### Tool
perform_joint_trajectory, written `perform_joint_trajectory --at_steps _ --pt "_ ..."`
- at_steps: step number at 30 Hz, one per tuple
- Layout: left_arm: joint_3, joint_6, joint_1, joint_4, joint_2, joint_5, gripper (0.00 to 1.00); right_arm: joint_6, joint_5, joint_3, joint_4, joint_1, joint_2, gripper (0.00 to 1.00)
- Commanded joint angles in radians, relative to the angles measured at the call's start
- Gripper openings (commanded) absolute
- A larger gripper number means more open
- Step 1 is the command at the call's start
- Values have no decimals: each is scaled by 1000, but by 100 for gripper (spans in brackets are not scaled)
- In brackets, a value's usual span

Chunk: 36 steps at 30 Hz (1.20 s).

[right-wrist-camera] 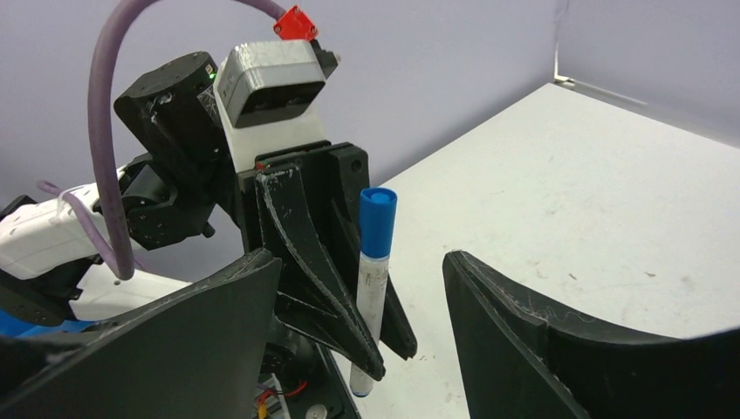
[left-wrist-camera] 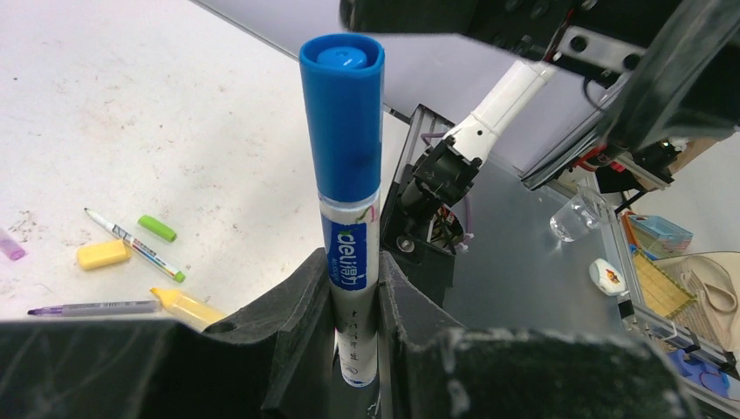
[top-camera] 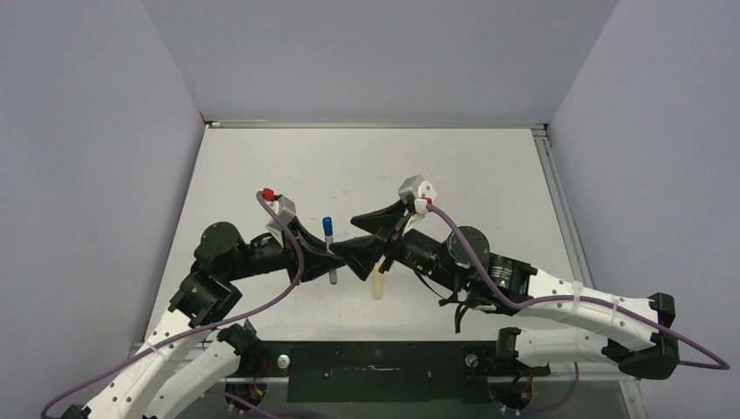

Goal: Insert the pens into the pen caps

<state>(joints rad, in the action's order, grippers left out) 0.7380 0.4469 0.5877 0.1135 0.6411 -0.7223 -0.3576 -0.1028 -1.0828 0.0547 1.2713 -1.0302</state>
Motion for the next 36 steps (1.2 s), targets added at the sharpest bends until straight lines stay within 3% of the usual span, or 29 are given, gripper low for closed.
perform_joint_trajectory --at_steps 1,15,27,36 --pt "34 -57 -3 29 -6 16 0 46 -70 -112 -90 6 -25 69" --pt "14 -95 -3 94 -41 34 0 -14 -78 -290 -190 3 -197 55" --pt "15 -106 -3 112 -51 49 0 -36 -27 -303 -192 3 -242 37" --pt "26 -107 -3 110 -38 49 0 -43 -5 -305 -207 3 -260 34"
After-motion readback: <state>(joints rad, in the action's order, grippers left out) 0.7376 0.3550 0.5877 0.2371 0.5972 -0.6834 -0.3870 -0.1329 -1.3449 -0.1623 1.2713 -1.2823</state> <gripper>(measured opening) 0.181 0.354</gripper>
